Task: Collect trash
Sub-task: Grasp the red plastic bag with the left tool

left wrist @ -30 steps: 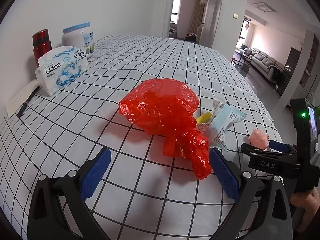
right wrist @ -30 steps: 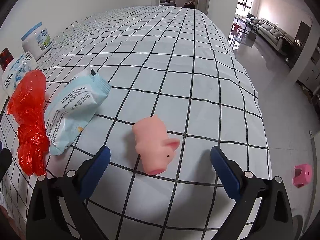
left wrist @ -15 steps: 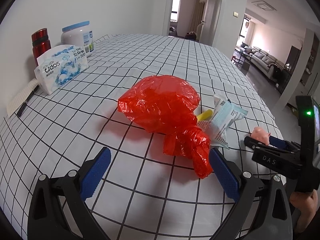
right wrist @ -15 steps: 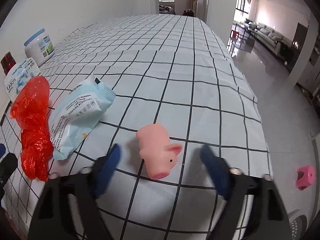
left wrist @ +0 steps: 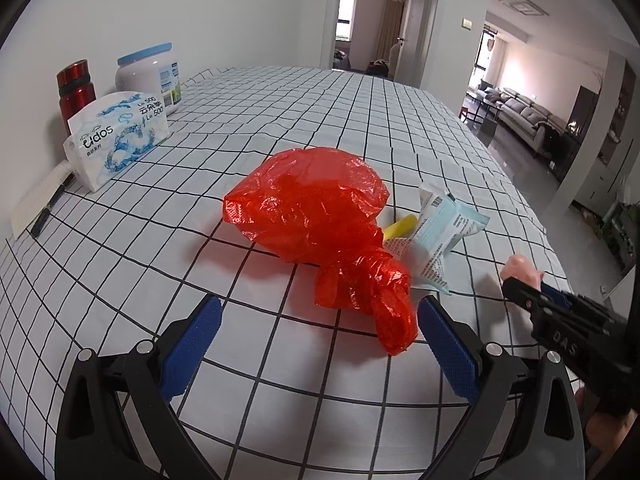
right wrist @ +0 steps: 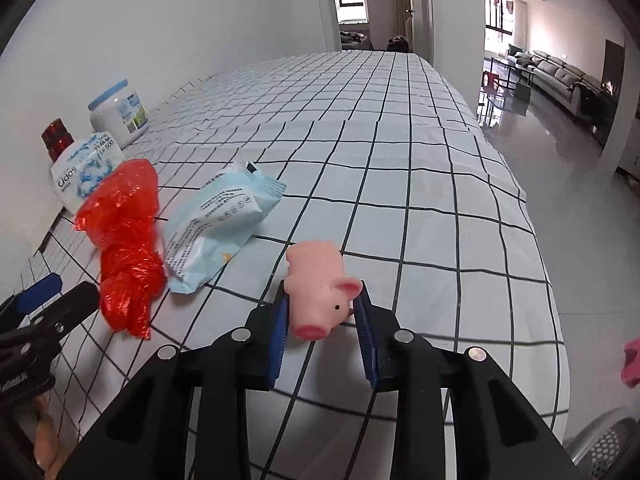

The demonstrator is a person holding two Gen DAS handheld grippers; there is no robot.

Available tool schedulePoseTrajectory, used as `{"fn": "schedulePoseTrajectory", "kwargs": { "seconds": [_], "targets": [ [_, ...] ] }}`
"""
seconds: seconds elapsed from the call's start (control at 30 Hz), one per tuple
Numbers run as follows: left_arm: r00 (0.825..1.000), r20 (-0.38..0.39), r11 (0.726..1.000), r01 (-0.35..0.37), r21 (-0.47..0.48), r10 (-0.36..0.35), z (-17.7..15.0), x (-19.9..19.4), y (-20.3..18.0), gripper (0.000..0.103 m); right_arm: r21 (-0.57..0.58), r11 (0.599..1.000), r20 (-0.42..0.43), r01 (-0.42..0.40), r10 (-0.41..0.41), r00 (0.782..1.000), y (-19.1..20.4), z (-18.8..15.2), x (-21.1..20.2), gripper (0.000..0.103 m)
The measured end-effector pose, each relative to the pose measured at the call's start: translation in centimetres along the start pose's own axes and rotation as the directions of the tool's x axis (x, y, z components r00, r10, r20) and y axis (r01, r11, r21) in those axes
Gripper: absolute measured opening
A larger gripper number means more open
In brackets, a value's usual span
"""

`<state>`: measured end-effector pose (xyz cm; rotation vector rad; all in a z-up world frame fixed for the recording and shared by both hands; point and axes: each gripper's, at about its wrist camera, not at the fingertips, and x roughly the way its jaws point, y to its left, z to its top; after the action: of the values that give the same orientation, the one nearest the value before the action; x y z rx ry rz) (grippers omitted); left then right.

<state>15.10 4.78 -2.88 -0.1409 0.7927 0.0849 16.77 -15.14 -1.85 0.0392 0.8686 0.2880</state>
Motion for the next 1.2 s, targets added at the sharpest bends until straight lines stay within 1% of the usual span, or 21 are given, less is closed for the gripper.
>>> {"fn": "schedulePoseTrajectory", "kwargs": {
  "seconds": [0.2, 0.3, 0.43, 0.57, 0.7, 0.8, 0.9, 0.97, 1.0, 1.03, 1.1, 1.17, 1.2],
  "targets": [
    [1.000, -0.005, 0.999, -0.019, 0.029, 0.019, 0.7, 0.2, -1.0, 0.096, 0.021, 1.000, 0.003, -0.008, 0.008, 1.000, 0.0, -1.1, -0.6, 0.031],
    [0.999, 0.003, 0.999, -0.035, 0.039, 0.035, 1.2, 0.5, -1.4, 0.096, 0.036, 0.999, 0.011, -0.026, 0.025, 1.000, -0.2, -1.4, -1.0, 0.031],
    [0.999, -0.022, 0.999, -0.038, 0.023, 0.038, 1.8, 1.8, -1.5, 0.096, 0.050, 0.998, 0.005, -0.043, 0.043, 0.999, -0.5, -1.7, -1.0, 0.031],
    [0.998, -0.057, 0.999, -0.037, 0.006, 0.037, 1.5, 3.0, -1.7, 0.096, 0.060, 0.997, 0.003, -0.058, 0.058, 0.998, -0.9, -1.7, -1.1, 0.031],
    [0.996, -0.071, 0.998, -0.058, 0.008, 0.059, 1.4, 3.6, -1.8, 0.096, 0.066, 0.995, 0.000, -0.068, 0.068, 0.998, -1.2, -1.8, -1.1, 0.031],
    [0.994, -0.088, 0.998, -0.063, -0.006, 0.062, 1.3, 4.2, -1.5, 0.096, 0.065, 0.995, -0.003, -0.071, 0.071, 0.997, -1.1, -1.8, -0.9, 0.031],
    [0.993, -0.089, 0.997, -0.074, -0.015, 0.072, 1.3, 4.6, -1.2, 0.096, 0.065, 0.995, -0.005, -0.072, 0.073, 0.997, -1.0, -1.8, -0.9, 0.031],
    [0.992, -0.082, 0.996, -0.093, 0.000, 0.092, 1.2, 4.7, -1.2, 0.095, 0.069, 0.995, -0.005, -0.074, 0.074, 0.997, -1.0, -1.8, -0.8, 0.031],
    [0.992, -0.078, 0.995, -0.099, 0.007, 0.099, 1.1, 4.6, -1.3, 0.089, 0.071, 0.995, -0.005, -0.075, 0.076, 0.997, -1.1, -1.8, -0.8, 0.031],
    [0.993, -0.077, 0.996, -0.093, 0.010, 0.094, 1.1, 4.6, -1.2, 0.074, 0.071, 0.995, -0.005, -0.076, 0.076, 0.997, -1.0, -1.8, -0.8, 0.031],
    [0.993, -0.097, 0.998, -0.066, 0.005, 0.066, 1.1, 4.7, -1.0, 0.057, 0.073, 0.994, -0.005, -0.076, 0.077, 0.997, -1.0, -1.8, -0.8, 0.031],
    [0.992, -0.114, 0.999, -0.046, -0.008, 0.045, 1.0, 4.8, -0.7, 0.046, 0.073, 0.994, -0.005, -0.077, 0.078, 0.997, -1.0, -1.8, -0.8, 0.031],
    [0.992, -0.121, 0.999, -0.035, -0.011, 0.034, 1.0, 4.8, -0.5, 0.034, 0.072, 0.994, -0.002, -0.078, 0.078, 0.997, -1.0, -1.8, -0.8, 0.031]
  ]
}}
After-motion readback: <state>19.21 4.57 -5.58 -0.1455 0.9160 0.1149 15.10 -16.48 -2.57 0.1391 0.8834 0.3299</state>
